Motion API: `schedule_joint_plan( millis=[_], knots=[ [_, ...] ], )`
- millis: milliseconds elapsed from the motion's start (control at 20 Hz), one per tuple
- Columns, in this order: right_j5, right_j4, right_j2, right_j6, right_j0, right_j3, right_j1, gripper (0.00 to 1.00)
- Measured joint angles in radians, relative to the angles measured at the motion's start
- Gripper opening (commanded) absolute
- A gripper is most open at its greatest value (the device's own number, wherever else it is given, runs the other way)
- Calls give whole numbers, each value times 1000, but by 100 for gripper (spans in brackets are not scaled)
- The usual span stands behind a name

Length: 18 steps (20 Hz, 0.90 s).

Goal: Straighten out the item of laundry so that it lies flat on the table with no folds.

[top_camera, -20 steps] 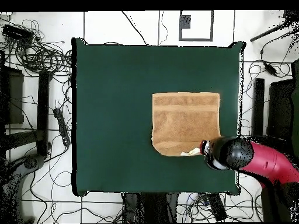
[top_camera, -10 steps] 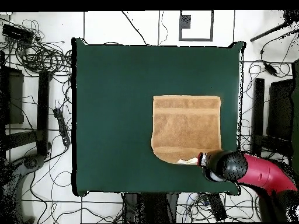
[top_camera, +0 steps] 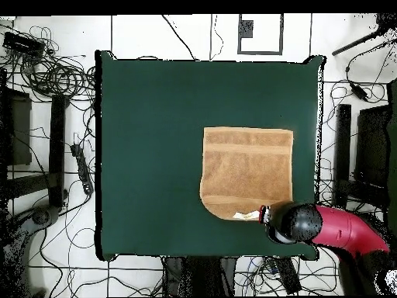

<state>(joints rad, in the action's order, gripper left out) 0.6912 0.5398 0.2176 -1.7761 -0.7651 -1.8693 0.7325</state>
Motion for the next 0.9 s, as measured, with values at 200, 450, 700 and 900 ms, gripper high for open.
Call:
schedule_joint_plan(
  millis=[200, 450, 700, 900],
  knots=[
    [0, 12, 4, 0, -1, 0, -1, 0],
    [0, 15, 12, 0, -4, 0, 0, 0],
    [0, 15, 59, 0, -46, -3, -6, 0],
    [0, 16, 78, 0, -71, -3, -25, 0]
  ],
)
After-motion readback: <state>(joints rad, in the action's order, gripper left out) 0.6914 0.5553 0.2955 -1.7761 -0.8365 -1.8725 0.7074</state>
